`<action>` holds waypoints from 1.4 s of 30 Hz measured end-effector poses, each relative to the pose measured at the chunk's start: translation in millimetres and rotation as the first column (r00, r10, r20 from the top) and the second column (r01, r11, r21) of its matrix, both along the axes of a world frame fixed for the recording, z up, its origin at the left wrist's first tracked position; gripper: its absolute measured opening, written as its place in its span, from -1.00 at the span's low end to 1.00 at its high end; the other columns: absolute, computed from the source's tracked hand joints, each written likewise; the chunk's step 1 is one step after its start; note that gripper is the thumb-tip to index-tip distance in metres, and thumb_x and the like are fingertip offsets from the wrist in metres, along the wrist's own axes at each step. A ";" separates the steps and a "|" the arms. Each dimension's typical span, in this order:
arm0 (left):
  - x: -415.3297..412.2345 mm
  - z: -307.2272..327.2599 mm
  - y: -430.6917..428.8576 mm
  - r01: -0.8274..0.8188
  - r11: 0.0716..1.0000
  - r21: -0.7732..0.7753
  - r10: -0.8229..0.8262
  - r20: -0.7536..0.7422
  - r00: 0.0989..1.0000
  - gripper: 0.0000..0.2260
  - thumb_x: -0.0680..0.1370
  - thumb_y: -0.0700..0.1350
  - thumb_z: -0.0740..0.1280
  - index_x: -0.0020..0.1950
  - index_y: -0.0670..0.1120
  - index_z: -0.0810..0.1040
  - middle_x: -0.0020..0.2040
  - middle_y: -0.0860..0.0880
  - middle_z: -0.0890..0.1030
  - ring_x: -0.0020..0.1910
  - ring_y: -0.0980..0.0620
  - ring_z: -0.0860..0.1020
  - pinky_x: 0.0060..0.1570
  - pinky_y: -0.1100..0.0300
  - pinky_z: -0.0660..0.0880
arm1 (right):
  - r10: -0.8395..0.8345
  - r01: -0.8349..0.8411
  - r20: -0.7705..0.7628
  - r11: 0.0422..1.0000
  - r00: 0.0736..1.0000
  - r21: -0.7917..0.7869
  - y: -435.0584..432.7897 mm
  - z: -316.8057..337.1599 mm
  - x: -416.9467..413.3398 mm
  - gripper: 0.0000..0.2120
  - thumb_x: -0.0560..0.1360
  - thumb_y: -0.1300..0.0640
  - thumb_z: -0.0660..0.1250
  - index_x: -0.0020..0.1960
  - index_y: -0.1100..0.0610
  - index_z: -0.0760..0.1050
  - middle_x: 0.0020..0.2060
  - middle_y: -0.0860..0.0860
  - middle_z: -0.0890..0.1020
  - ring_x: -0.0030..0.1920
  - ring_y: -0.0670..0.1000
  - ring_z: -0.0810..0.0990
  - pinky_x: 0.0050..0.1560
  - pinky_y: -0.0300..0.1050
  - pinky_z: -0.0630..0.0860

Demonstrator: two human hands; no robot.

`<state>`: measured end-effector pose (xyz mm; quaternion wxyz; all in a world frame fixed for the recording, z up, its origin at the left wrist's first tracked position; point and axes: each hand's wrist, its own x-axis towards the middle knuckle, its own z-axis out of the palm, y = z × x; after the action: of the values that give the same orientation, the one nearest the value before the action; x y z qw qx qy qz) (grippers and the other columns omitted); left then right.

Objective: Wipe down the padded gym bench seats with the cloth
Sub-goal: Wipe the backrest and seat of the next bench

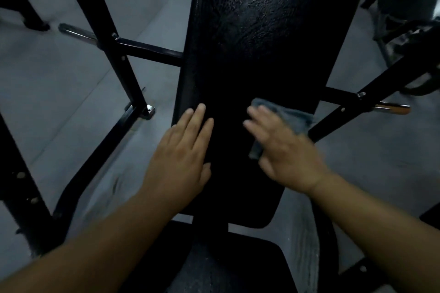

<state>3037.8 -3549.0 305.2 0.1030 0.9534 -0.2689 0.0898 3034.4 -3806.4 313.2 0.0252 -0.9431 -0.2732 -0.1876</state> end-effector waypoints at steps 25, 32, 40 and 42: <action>19.0 -60.8 -3.1 0.026 0.977 -0.210 0.036 0.288 0.957 -0.06 0.36 0.42 0.25 0.61 -0.08 0.17 0.63 -0.08 0.08 0.59 -0.09 0.08 0.45 -0.04 0.13 | -0.469 0.412 0.278 0.879 0.838 0.240 8.4 13.9 46.2 -0.20 0.55 -0.23 0.19 0.61 0.21 0.06 0.60 0.19 0.07 0.61 0.14 0.03 0.58 0.14 0.03; 22.8 -64.6 -4.3 0.001 0.991 -0.131 0.045 0.353 0.934 -0.02 0.33 0.51 0.10 0.57 -0.09 0.25 0.61 -0.09 0.16 0.57 -0.10 0.18 0.45 -0.07 0.25 | 0.019 0.014 0.263 0.992 0.965 -0.124 30.5 -48.1 -3.0 -0.34 0.55 -0.05 0.23 0.55 0.23 0.22 0.58 0.17 0.19 0.58 0.12 0.15 0.55 0.13 0.16; 15.5 -50.7 -2.7 0.026 0.992 -0.120 0.017 0.340 0.940 0.04 0.30 0.51 0.19 0.60 -0.11 0.15 0.63 -0.06 0.08 0.60 -0.05 0.07 0.47 0.16 -0.02 | -0.297 0.199 0.387 0.941 0.873 0.274 73.1 -16.4 40.1 -0.55 0.44 -0.14 0.24 0.13 0.20 0.47 0.25 0.18 0.47 0.30 0.18 0.41 0.34 0.11 0.37; 10.9 -51.5 4.6 0.035 0.995 -0.088 0.001 0.383 0.924 0.01 0.34 0.48 0.24 0.59 -0.15 0.19 0.61 -0.12 0.14 0.58 -0.09 0.13 0.47 0.15 0.00 | -0.072 0.068 0.373 0.997 0.925 0.025 80.8 -52.5 12.1 -0.47 0.48 -0.11 0.21 0.27 0.24 0.50 0.35 0.19 0.48 0.40 0.18 0.40 0.44 0.10 0.32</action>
<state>3048.7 -3544.4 253.7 0.0937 0.9093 -0.2876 0.2859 3046.6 -3725.6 260.7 -0.0286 -0.8992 -0.2381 -0.3660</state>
